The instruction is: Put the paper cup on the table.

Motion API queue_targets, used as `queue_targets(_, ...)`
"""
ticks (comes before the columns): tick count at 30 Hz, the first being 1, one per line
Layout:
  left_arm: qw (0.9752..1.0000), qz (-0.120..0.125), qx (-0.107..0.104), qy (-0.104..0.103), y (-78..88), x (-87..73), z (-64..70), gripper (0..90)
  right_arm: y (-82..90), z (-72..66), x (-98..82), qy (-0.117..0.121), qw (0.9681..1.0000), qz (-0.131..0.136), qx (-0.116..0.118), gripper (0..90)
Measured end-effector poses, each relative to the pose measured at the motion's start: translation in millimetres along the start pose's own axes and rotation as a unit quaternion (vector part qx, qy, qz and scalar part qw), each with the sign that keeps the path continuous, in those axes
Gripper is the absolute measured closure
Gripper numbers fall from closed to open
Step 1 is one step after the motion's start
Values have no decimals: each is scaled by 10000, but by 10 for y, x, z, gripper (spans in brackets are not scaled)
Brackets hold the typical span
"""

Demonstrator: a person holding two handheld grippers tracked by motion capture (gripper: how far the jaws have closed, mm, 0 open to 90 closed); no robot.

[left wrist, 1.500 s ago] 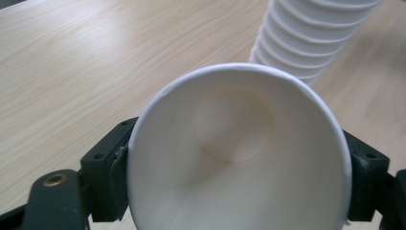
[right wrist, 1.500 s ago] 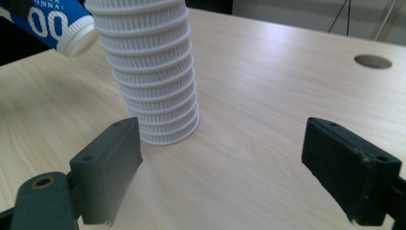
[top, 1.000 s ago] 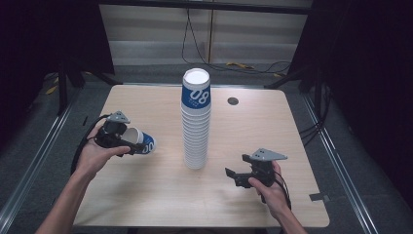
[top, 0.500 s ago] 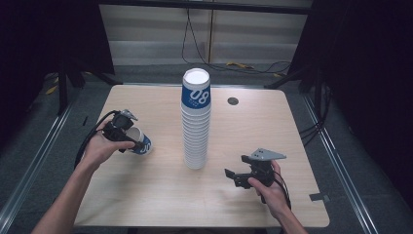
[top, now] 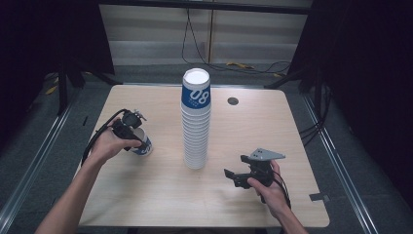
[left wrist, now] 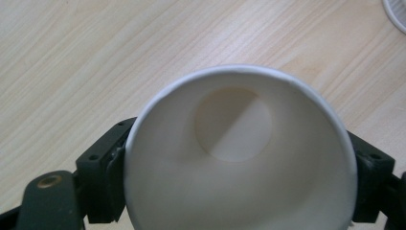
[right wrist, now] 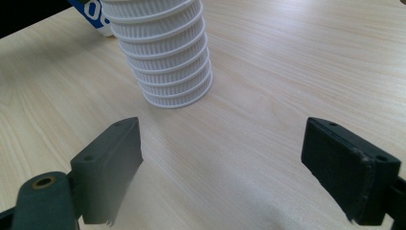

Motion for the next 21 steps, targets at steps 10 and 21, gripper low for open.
queue_targets(10,9999,-75,115,72,-82,85,13,145,-2,0,-1,16,10000,-3,-5,137)
queue_targets(21,9996,-98,15,283,-189,132,-1,141,-3,9,6,-1,10000,-27,-30,137)
Point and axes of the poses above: each handheld gripper's, and its own axes: y roughly backward along the jaws, x roughly out of its top, z roughly to its right, the point moved 5 cm from there along -y, roughly forward along the jaws, and after that the axes turned 12 degrees about y, right-handed, at the moved point
